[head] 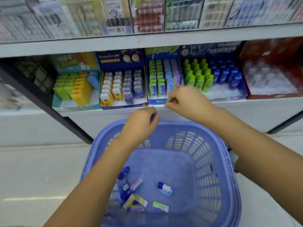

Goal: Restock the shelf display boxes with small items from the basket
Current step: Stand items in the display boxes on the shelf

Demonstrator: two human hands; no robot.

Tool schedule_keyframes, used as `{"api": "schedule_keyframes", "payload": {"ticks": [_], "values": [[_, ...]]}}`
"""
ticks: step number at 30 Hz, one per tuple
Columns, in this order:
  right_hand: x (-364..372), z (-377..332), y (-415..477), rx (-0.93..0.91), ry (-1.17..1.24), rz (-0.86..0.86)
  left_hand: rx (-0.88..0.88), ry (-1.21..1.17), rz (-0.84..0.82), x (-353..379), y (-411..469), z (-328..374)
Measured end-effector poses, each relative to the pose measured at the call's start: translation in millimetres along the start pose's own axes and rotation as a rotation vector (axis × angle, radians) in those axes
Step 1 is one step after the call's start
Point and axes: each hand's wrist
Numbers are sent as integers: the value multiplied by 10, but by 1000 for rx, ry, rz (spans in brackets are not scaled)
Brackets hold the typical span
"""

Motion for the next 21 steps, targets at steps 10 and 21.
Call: {"api": "schedule_keyframes", "payload": {"ticks": [10, 21], "values": [[1901, -760, -1235, -211, 114, -1004, -389, 198, -966, 1015, -1026, -926], [2529, -738, -1534, -241, 74, -1176, -369, 335, -1005, 1450, -1234, -1292]]}}
Point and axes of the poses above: each hand's wrist, its own y-axis towards the middle knuckle, its own x-axis out of the palm, z = x × y, and after that the axes turned 1 degree about -x, right-handed
